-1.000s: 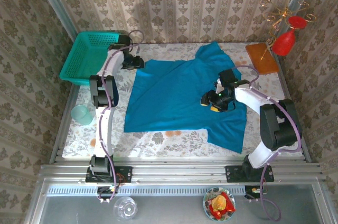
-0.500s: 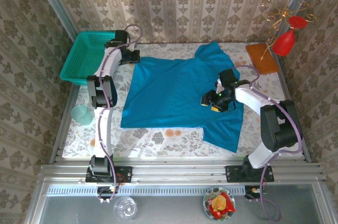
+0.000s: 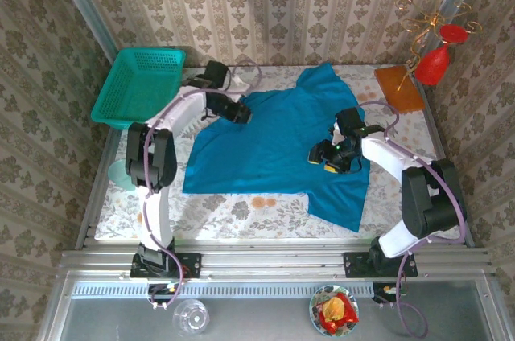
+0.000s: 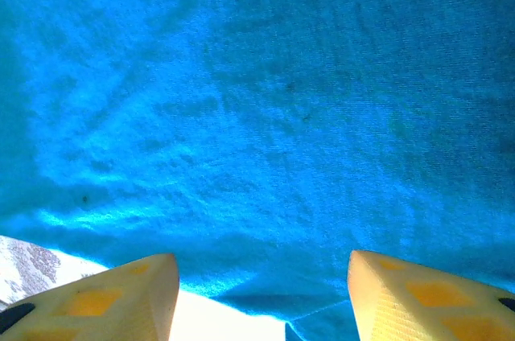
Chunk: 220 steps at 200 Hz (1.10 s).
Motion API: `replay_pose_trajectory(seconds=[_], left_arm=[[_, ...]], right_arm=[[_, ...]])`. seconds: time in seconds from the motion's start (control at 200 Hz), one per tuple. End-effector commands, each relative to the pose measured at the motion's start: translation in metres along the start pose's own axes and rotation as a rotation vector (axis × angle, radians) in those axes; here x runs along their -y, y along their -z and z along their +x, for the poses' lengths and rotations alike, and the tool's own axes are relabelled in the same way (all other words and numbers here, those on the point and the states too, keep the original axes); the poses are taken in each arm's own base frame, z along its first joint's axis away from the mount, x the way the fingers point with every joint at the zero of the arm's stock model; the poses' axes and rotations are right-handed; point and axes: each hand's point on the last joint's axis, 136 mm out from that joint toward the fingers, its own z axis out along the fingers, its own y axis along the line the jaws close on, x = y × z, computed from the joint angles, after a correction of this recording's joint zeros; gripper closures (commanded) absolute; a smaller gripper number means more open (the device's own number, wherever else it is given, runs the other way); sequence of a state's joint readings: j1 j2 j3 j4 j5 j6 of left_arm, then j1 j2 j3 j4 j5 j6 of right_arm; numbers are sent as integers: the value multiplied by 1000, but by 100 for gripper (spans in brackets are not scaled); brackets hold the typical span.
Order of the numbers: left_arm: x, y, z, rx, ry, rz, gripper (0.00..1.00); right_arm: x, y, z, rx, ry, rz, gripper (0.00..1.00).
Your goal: Fold the inside-out t-shirt
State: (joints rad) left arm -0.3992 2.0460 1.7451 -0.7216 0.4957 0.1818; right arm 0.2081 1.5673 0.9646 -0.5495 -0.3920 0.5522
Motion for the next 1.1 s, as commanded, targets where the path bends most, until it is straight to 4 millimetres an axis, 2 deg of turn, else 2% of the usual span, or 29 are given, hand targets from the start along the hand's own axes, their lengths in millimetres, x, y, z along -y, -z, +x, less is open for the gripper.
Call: replay_pose_trajectory(seconds=[0.0,0.14,0.29,0.45,0.595,0.855,1.095], left_arm=[[7,16,-13,85,10,65,61],[-26,8,-20,104,157,-103,58],[-73,-3,-4,36,358,-285,57],[-95,-18,7,22,529,-253,57],[-111,-27,17,-4,610,-257,56],[-125,-36,21,29,689,-193,52],[-106,-49,8,43,693,-38,54]], right_arm=[[8,2,4,-6,0,30,41],[6,1,2,-6,1,24,41],[5,2,1,0,-2,18,41],[8,1,5,-8,-4,25,41],[8,1,6,-6,-12,21,40],[10,1,8,-2,-19,24,40],[9,1,8,-1,-22,19,40]])
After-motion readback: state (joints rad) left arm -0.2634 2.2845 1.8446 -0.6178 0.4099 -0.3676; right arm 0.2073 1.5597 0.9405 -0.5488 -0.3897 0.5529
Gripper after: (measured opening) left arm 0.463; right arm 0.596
